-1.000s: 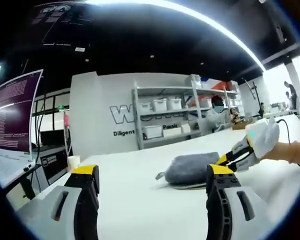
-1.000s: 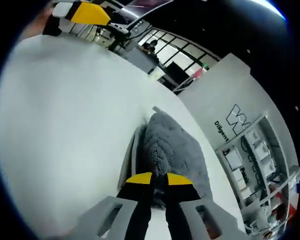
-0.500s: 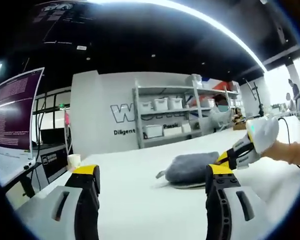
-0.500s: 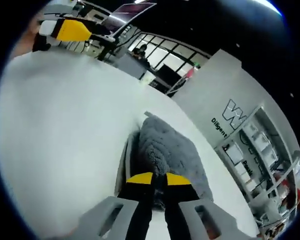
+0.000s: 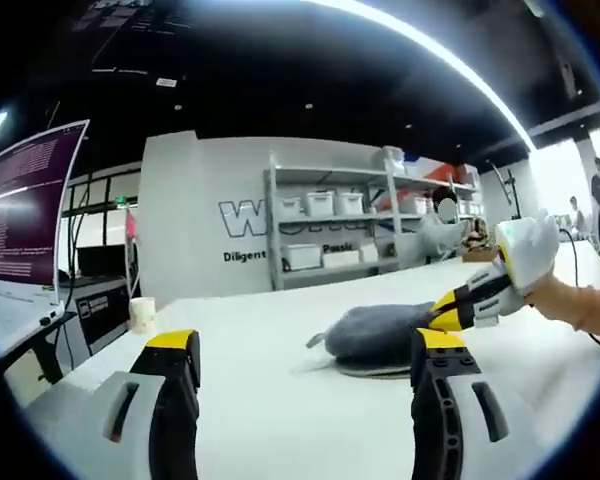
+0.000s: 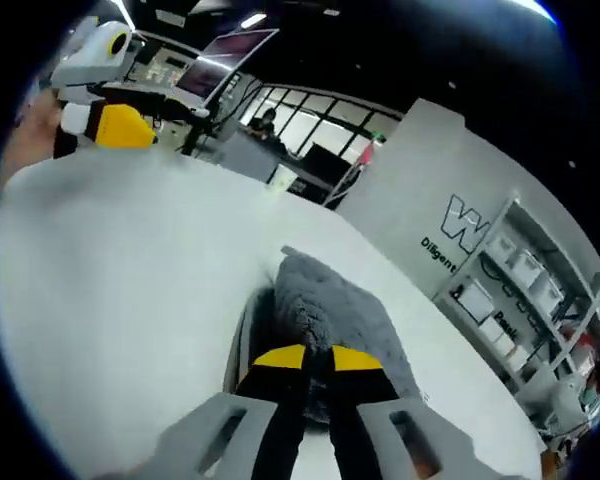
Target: Open the folded towel by lifting each exposed corner and separating the folded layers until the towel lies flat within the target outline without major curled edges
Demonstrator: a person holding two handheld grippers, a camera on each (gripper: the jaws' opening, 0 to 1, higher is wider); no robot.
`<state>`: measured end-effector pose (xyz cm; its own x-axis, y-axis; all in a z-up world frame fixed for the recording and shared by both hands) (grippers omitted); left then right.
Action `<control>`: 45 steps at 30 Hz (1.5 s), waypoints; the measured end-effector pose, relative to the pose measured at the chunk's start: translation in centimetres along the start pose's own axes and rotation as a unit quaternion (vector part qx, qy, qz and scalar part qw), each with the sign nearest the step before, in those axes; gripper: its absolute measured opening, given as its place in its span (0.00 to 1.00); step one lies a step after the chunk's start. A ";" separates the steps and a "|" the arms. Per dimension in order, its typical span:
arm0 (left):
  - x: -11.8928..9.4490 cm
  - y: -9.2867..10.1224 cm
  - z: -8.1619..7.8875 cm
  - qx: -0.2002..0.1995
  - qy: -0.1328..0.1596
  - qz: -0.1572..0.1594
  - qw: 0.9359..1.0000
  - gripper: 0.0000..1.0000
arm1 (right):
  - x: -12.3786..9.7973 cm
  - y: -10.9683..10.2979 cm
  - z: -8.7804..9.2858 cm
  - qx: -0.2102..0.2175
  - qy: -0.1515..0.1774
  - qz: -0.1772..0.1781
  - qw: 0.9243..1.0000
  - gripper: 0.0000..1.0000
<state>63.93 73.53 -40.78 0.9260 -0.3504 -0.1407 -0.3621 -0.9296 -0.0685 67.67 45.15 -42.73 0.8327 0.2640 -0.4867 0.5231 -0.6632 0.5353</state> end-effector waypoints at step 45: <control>1.4 -1.3 -0.2 0.038 -0.018 -0.014 0.999 0.94 | -7.7 7.0 -1.5 0.217 0.118 0.012 0.969 0.00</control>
Point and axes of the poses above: the point that each gripper's makers call its tool centre point, and the gripper's own axes: x roughly forward along the fingers, y roughly to its right, z roughly out of its underside, the point moved 10 cm from there along -x, roughly backward along the fingers, and after that the axes turned 12 degrees about -y, right-handed, at the moved point
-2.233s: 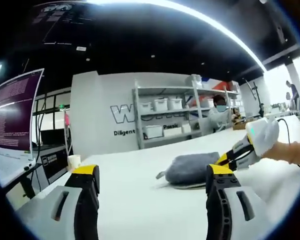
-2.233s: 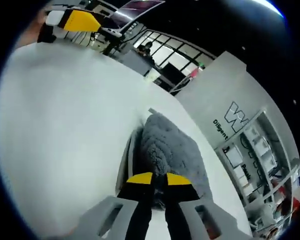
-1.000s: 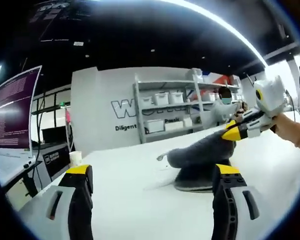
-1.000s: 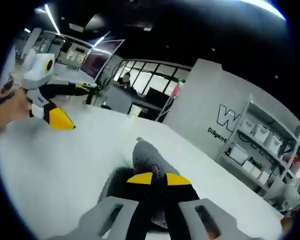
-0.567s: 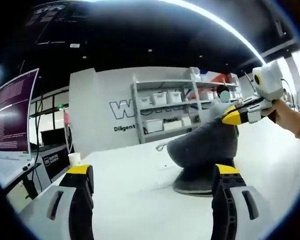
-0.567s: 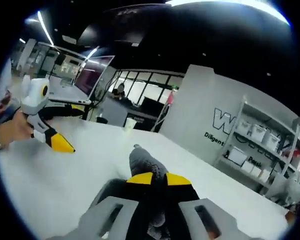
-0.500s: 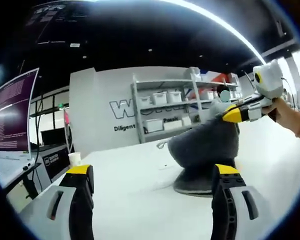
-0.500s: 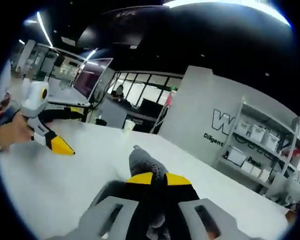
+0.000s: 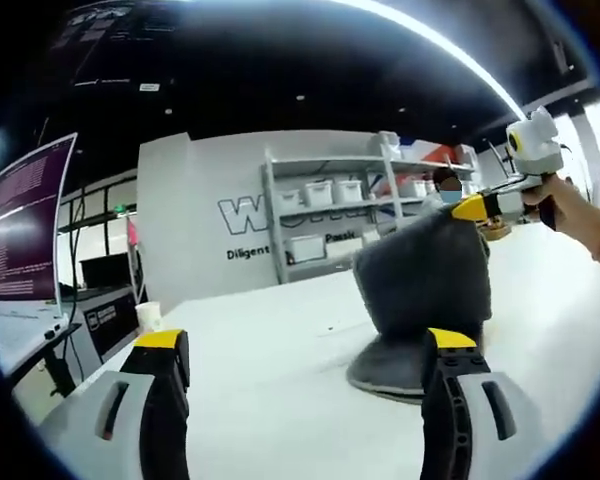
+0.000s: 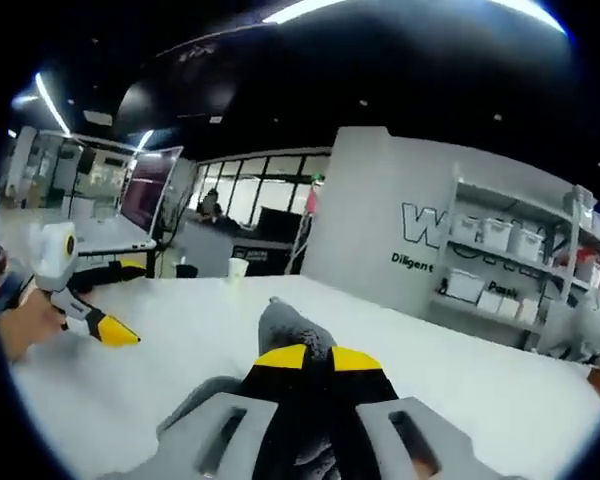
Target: Open the folded towel by lifting each exposed corner and separating the folded layers until the towel lies flat within the target outline without major curled edges
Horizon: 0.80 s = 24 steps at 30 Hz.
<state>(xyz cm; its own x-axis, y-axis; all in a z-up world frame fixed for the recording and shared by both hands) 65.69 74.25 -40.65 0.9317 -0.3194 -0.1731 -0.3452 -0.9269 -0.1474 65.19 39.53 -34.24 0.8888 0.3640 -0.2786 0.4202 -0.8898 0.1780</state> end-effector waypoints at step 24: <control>1.4 -1.3 -1.1 0.036 0.009 -0.015 0.999 0.99 | -2.2 10.4 7.4 0.200 -0.026 0.083 0.976 0.00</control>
<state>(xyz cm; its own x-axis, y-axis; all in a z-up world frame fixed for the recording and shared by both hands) 67.59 74.74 -39.64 0.9433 -0.2965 -0.1493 -0.3241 -0.9198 -0.2212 66.26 27.42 -38.78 0.9235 0.2002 -0.3271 0.1563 -0.9754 -0.1555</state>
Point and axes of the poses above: the point that each gripper's makers call its tool centre point, and the gripper's own axes: x roughly forward along the fingers, y roughly to its right, z roughly out of its underside, the point moved 10 cm from there along -x, roughly backward along the fingers, and after that the axes turned 12 degrees about -y, right-handed, at the moved point
